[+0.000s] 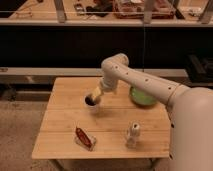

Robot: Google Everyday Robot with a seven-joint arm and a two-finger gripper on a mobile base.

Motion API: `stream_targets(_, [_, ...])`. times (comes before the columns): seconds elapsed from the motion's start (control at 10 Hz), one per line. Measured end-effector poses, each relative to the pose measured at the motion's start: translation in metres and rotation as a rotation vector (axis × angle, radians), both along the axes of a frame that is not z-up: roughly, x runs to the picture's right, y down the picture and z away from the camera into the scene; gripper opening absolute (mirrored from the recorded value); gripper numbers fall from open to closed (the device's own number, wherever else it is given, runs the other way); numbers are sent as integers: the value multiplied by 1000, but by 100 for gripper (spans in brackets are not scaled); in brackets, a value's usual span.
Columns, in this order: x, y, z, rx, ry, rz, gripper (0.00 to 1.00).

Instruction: Place the ceramic cup in the ceramic bowl

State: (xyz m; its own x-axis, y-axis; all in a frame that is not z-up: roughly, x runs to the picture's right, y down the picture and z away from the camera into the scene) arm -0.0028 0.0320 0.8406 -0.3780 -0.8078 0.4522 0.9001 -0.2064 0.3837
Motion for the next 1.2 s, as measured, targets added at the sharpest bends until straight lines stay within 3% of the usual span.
stream_targets(1.0, [11,0,16,-14,64,35,80])
stream_targets(1.2, [11,0,18,-14,68,35,75])
